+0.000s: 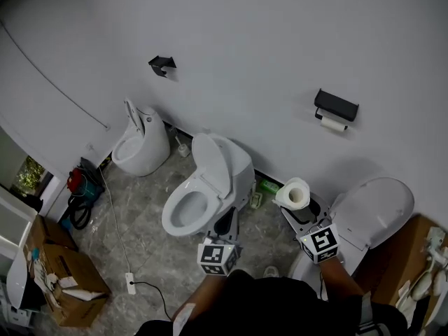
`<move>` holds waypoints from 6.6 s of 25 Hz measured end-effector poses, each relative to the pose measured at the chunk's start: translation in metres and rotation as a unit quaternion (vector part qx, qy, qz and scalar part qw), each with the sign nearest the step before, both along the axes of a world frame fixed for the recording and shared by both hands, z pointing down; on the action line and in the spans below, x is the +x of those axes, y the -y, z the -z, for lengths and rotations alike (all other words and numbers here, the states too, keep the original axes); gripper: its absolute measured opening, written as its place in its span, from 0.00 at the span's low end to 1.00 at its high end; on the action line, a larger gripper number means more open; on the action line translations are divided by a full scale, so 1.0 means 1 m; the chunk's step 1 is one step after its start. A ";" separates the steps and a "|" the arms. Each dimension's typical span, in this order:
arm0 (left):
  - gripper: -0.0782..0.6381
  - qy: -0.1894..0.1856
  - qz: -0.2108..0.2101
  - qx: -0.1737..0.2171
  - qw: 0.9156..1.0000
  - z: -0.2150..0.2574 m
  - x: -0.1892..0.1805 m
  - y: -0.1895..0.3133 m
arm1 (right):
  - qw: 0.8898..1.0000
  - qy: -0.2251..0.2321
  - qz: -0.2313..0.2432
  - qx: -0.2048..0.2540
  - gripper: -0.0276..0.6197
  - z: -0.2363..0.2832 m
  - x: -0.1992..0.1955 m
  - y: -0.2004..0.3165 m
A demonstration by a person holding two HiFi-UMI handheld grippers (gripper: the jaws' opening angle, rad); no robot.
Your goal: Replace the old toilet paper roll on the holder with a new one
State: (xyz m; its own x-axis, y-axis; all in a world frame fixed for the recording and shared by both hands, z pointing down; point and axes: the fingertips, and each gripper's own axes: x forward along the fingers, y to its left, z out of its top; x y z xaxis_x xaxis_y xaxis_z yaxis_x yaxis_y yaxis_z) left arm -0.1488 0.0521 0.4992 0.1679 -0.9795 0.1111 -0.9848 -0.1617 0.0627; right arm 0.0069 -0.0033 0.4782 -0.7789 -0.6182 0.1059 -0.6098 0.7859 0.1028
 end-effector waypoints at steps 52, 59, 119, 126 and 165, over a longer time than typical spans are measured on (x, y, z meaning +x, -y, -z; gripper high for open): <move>0.12 0.059 -0.424 0.004 0.904 -0.019 0.123 0.320 | 0.921 -0.010 -0.388 -0.026 0.46 -0.004 0.132 0.209; 0.12 0.141 -0.437 0.035 0.888 -0.005 0.170 0.326 | 0.926 -0.002 -0.377 -0.022 0.46 0.004 0.154 0.218; 0.36 0.601 -0.338 0.193 0.698 -0.030 0.315 0.396 | 0.936 -0.008 -0.348 -0.042 0.46 -0.002 0.202 0.198; 0.36 0.606 -0.351 0.211 0.682 -0.032 0.346 0.385 | 0.928 -0.005 -0.371 -0.040 0.46 -0.003 0.220 0.179; 0.36 0.173 -0.392 0.212 0.878 0.074 0.332 0.309 | 0.911 0.011 -0.412 -0.029 0.46 -0.003 0.244 0.153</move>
